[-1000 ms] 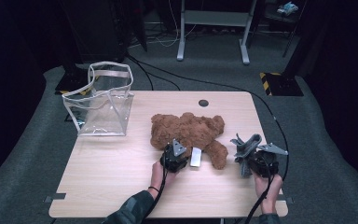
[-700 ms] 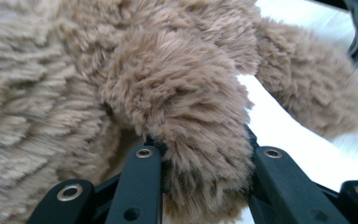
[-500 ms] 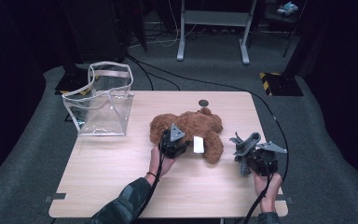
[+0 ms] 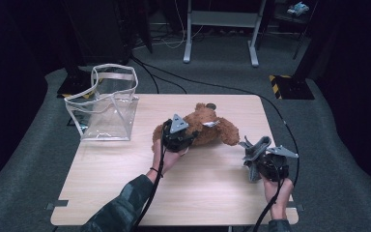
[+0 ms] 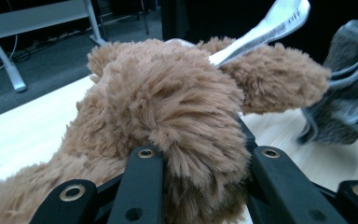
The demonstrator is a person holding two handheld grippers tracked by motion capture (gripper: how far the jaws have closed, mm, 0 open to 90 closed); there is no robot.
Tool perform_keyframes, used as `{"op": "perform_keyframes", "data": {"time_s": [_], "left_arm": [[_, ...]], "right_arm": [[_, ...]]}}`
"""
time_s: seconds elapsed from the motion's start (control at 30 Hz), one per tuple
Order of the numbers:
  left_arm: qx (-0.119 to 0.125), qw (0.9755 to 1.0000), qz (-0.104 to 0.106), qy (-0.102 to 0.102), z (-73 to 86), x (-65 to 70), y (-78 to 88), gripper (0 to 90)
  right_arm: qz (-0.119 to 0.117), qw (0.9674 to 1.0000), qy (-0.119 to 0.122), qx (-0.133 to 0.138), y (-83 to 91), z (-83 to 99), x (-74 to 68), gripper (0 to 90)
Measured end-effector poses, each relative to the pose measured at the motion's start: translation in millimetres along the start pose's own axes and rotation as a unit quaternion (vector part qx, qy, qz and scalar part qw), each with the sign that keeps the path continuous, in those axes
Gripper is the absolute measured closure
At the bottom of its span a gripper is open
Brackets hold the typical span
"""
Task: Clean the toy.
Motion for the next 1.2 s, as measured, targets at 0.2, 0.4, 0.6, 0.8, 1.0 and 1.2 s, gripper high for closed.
{"op": "perform_keyframes", "data": {"time_s": [0.2,0.4,0.6,0.8,1.0,1.2], "left_arm": [[0.02,0.9996,0.005,0.018,-15.4,-1.0,14.5,73.3],[0.034,0.9988,0.024,0.027,-26.1,8.6,28.2,73.2],[0.026,0.9979,0.031,0.051,-19.0,12.9,29.5,72.8],[-0.015,0.9976,0.027,0.062,0.7,-2.8,7.5,70.7],[-0.052,0.9962,0.015,0.068,18.4,-18.0,-12.0,67.4],[-0.07,0.9951,-0.002,0.069,28.7,-24.0,-19.8,50.1]], "right_arm": [[0.0,1.0,0.002,-0.001,-0.6,-2.3,-1.3,72.7],[0.003,1.0,0.007,0.0,2.1,-5.6,-2.3,72.6],[0.002,1.0,0.005,-0.002,1.6,-6.1,-3.1,72.6],[-0.004,0.9999,0.007,-0.009,-3.6,-4.6,-6.4,72.5],[-0.005,0.9998,0.012,-0.013,-7.1,-4.1,-9.6,72.4],[-0.007,0.9998,0.011,-0.017,-9.1,-2.1,-9.5,72.4]]}}
Point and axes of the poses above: each handheld gripper's, and its own axes: y roughly backward along the jaws, z roughly out of its underside, x roughly to its right, the point moved 1 cm from there along -y, roughly forward along the jaws, and after that the axes turned 6 degrees about -y, right-handed, at the moved point
